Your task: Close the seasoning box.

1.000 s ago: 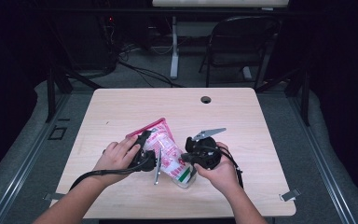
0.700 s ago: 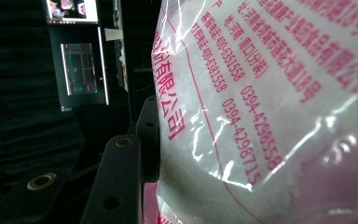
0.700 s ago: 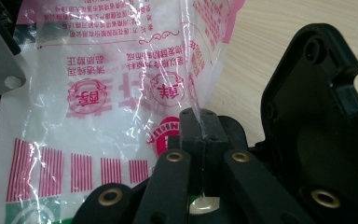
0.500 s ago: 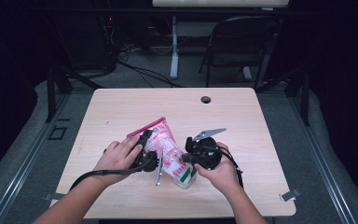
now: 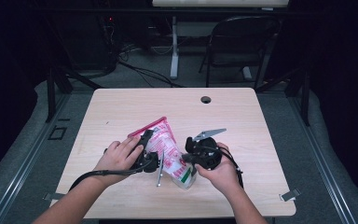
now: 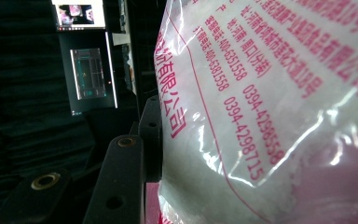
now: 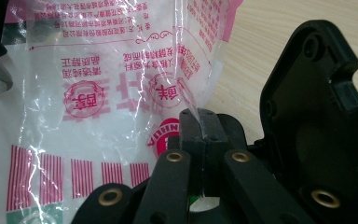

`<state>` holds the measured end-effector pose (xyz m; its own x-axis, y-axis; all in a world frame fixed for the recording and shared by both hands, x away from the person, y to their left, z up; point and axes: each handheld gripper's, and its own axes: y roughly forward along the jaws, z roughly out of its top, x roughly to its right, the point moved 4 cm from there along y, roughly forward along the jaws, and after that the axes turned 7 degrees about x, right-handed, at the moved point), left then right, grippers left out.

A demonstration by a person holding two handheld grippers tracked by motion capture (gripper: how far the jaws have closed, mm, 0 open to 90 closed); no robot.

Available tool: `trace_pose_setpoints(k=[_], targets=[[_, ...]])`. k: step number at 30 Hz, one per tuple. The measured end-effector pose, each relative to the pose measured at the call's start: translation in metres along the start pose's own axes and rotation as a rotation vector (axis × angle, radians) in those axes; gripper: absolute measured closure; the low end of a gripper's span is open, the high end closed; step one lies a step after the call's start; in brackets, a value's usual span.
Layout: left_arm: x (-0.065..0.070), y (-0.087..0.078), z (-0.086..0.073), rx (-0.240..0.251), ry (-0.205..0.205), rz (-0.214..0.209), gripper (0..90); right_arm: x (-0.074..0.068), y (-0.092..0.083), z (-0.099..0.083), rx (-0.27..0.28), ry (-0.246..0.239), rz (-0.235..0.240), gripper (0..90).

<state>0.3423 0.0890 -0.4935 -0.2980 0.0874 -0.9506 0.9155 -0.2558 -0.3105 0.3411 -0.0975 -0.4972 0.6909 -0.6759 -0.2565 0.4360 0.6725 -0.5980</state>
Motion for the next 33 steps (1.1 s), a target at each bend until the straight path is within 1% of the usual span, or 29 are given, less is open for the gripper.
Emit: trace_pose_setpoints(k=[6,7,9,12,19,21,23,24,27,28,29,33], targets=[[-0.0003,-0.0005,0.0003,0.004,0.001,0.004,65.6,-0.0003,0.0000,0.0001,0.001,-0.002,0.001,90.0],[-0.0011,-0.0007,0.0006,0.008,0.007,0.014,65.6,-0.0003,0.0002,0.0002,0.004,-0.003,0.002,90.0],[-0.0002,-0.0008,0.0005,0.006,0.000,0.005,65.7,-0.0004,0.0000,0.0003,0.006,-0.003,0.001,90.0],[-0.0005,-0.0006,0.0007,0.006,0.005,0.001,65.8,-0.0007,-0.0003,0.0004,0.005,-0.001,0.000,90.0],[-0.0008,-0.0012,0.0005,0.009,0.006,0.010,66.0,-0.0013,-0.0006,0.0012,0.011,-0.002,0.006,90.0],[-0.0021,-0.0015,0.0009,0.014,0.020,0.017,66.0,-0.0016,-0.0007,0.0014,0.012,-0.004,0.006,90.0],[-0.0023,-0.0017,0.0009,0.014,0.022,0.017,66.1,-0.0019,-0.0010,0.0017,0.011,-0.004,0.006,90.0],[-0.0016,-0.0018,0.0006,0.012,0.015,0.010,66.1,-0.0020,-0.0011,0.0018,0.011,-0.004,0.007,90.0],[-0.0017,-0.0023,0.0009,0.013,0.021,0.016,66.1,-0.0023,-0.0011,0.0021,0.012,-0.009,0.007,90.0],[-0.0018,-0.0024,0.0012,0.015,0.025,0.019,66.2,-0.0031,-0.0006,0.0020,0.019,0.001,0.006,90.0],[-0.0022,-0.0025,0.0014,0.014,0.032,0.018,66.2,-0.0029,-0.0011,0.0022,0.013,-0.004,0.006,90.0],[-0.0025,-0.0029,0.0019,0.015,0.036,0.024,66.3,-0.0032,-0.0009,0.0023,0.016,-0.002,0.005,90.0]])
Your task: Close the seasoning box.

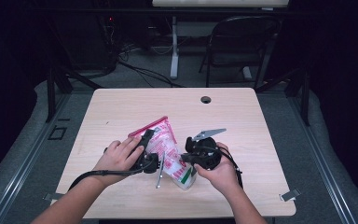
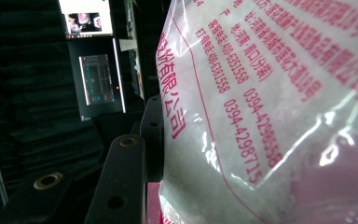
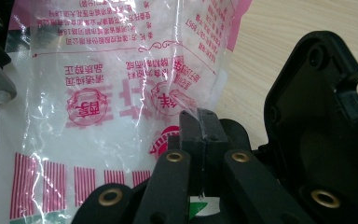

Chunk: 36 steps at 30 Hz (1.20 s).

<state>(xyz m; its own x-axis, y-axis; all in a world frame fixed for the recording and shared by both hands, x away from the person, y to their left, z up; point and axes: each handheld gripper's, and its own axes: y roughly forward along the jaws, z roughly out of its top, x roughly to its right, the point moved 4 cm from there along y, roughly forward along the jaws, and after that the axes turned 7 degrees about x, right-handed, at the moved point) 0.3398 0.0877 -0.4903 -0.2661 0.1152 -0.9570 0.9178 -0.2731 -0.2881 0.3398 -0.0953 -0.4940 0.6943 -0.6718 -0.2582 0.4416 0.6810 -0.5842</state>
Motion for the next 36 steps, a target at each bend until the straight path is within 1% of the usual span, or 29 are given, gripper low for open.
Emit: trace_pose_setpoints(k=[1,3,9,19,20,21,23,24,30,32,33,36], targets=[[-0.0008,-0.0002,0.0003,0.004,0.004,0.013,66.3,0.0000,-0.0001,0.0001,0.000,-0.001,0.001,90.0],[-0.0009,-0.0004,0.0004,0.003,0.007,0.011,66.4,-0.0003,-0.0003,0.0003,0.002,0.002,0.005,90.0],[-0.0008,-0.0014,0.0008,0.005,0.013,0.026,66.5,-0.0004,-0.0008,0.0003,-0.003,-0.004,0.003,90.0],[-0.0004,-0.0019,0.0010,0.003,0.015,0.026,66.7,-0.0007,-0.0011,0.0005,0.000,-0.007,0.003,90.0],[-0.0011,-0.0019,0.0013,0.007,0.023,0.034,66.8,-0.0007,-0.0011,0.0005,0.002,-0.006,0.002,90.0],[-0.0016,-0.0021,0.0014,0.006,0.027,0.034,66.8,-0.0008,-0.0010,0.0006,0.006,-0.003,0.001,90.0],[-0.0015,-0.0022,0.0015,0.007,0.025,0.038,66.9,-0.0007,-0.0012,0.0007,0.005,-0.004,0.001,90.0],[-0.0009,-0.0021,0.0013,0.004,0.019,0.031,66.9,-0.0007,-0.0012,0.0007,0.006,-0.005,0.000,90.0],[-0.0015,-0.0025,0.0019,0.001,0.025,0.033,67.1,-0.0004,-0.0012,0.0008,0.007,-0.004,0.000,90.0],[-0.0012,-0.0024,0.0021,0.003,0.018,0.030,67.1,-0.0003,-0.0013,0.0008,0.005,-0.005,0.001,90.0],[-0.0017,-0.0025,0.0023,0.001,0.025,0.032,67.2,-0.0005,-0.0012,0.0008,0.007,-0.005,-0.001,90.0],[-0.0017,-0.0026,0.0026,0.002,0.026,0.033,67.3,-0.0002,-0.0013,0.0008,0.007,-0.004,-0.001,90.0]])
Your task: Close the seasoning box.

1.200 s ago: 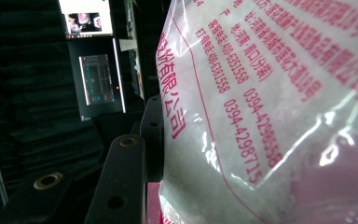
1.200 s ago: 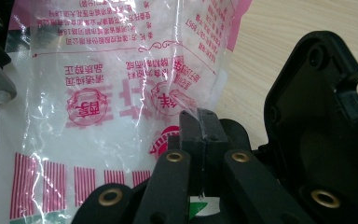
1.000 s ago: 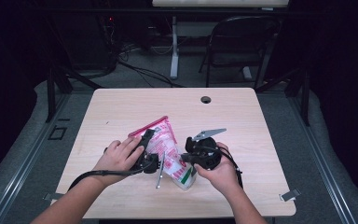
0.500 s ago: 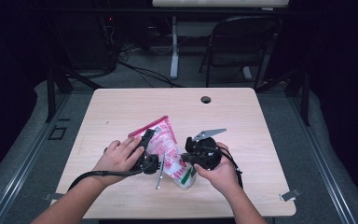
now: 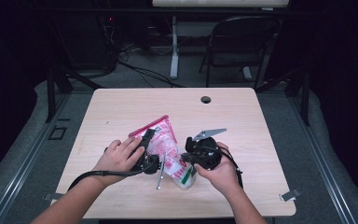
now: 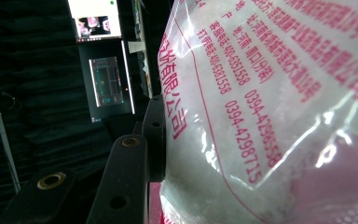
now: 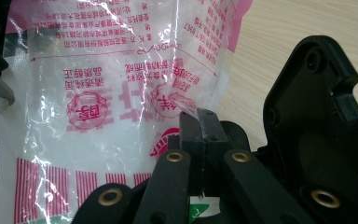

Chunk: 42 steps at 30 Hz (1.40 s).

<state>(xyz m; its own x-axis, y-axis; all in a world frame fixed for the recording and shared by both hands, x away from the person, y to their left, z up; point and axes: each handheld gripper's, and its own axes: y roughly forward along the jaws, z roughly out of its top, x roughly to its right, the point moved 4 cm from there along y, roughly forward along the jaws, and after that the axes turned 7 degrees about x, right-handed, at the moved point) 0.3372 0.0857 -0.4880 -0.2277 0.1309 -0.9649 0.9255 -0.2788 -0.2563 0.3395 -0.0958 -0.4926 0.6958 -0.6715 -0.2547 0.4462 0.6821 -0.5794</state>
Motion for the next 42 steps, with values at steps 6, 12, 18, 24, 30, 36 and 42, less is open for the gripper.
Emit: trace_pose_setpoints(k=[6,12,18,24,30,36,42], targets=[[0.0002,0.0010,0.0002,0.012,0.003,0.016,67.5,0.0001,0.0002,-0.0001,-0.002,-0.001,-0.001,90.0],[-0.0017,0.0000,0.0016,0.001,0.021,0.012,67.6,0.0002,0.0001,-0.0001,-0.002,-0.001,-0.001,90.0],[-0.0013,-0.0004,0.0016,-0.001,0.017,0.003,67.7,0.0002,-0.0002,-0.0001,-0.001,0.000,0.000,90.0],[-0.0022,-0.0005,0.0023,0.003,0.027,0.014,68.0,0.0002,-0.0001,0.0000,0.000,0.000,-0.001,90.0],[-0.0017,-0.0004,0.0026,0.000,0.021,0.003,68.3,0.0002,-0.0002,0.0000,0.000,0.000,-0.001,90.0],[-0.0030,-0.0008,0.0030,0.006,0.029,0.012,68.4,0.0001,-0.0004,0.0002,0.003,0.000,0.001,90.0],[-0.0028,-0.0006,0.0033,0.006,0.033,0.013,68.7,0.0002,-0.0005,0.0003,0.001,-0.002,0.001,90.0]])
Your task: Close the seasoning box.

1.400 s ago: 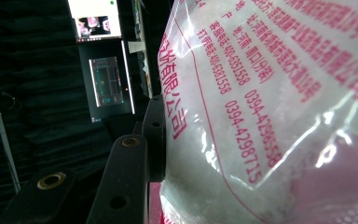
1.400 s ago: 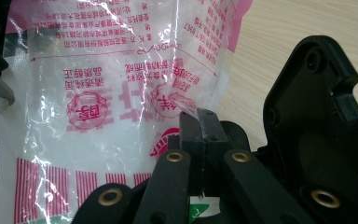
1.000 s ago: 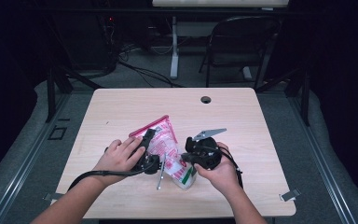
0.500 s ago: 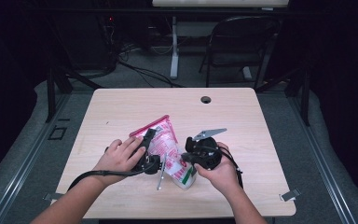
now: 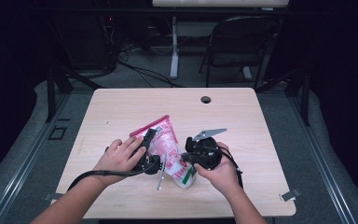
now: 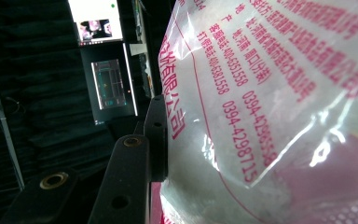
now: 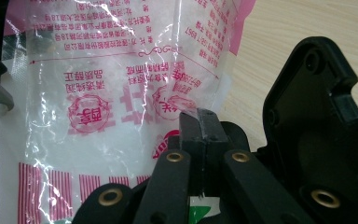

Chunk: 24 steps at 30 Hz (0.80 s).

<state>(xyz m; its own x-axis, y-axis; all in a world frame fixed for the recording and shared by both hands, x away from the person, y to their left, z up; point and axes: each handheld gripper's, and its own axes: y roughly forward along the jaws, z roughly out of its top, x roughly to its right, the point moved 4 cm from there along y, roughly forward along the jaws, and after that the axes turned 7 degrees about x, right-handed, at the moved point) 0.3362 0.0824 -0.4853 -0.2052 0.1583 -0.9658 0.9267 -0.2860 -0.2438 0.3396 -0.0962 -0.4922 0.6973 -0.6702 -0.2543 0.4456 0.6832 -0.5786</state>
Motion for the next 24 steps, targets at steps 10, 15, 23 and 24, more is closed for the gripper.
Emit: trace_pose_setpoints(k=[10,15,23,24], targets=[[-0.0003,-0.0001,0.0002,0.001,0.001,-0.001,68.9,-0.0001,0.0000,0.0003,0.006,0.000,0.001,90.0],[-0.0001,-0.0002,0.0002,0.001,0.002,-0.005,69.0,-0.0003,-0.0004,0.0004,0.004,0.001,0.000,90.0],[0.0000,-0.0004,0.0003,-0.001,0.005,-0.002,69.1,-0.0002,-0.0002,0.0004,0.005,0.000,0.000,90.0],[-0.0001,-0.0004,0.0003,-0.001,0.006,-0.002,69.1,-0.0002,-0.0003,0.0004,0.006,0.001,0.001,90.0]])
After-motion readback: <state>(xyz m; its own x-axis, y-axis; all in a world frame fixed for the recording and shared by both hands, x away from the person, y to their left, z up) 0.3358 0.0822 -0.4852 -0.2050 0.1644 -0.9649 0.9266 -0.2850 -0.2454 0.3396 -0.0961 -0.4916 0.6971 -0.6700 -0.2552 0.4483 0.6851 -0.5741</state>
